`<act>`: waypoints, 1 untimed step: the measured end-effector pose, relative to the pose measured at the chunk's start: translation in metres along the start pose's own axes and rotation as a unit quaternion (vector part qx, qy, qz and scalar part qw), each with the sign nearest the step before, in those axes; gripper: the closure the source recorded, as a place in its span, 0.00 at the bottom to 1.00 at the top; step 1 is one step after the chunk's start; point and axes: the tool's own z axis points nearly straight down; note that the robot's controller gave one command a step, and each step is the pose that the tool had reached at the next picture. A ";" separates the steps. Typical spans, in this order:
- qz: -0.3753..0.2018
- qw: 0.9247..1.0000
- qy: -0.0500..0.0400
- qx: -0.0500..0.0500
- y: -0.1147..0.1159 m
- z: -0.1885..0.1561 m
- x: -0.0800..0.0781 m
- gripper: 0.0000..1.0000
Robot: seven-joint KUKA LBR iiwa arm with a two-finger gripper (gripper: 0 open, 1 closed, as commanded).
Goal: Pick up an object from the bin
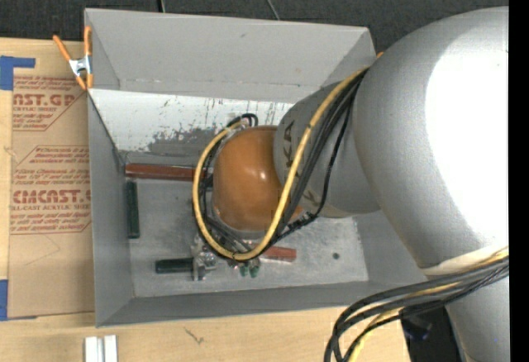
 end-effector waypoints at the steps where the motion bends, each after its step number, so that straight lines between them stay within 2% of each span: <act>1: 0.000 1.000 0.003 0.001 0.000 -0.003 0.001 1.00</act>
Offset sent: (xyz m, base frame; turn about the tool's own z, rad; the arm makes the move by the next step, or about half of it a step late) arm 0.0001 -0.0001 0.0859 0.0000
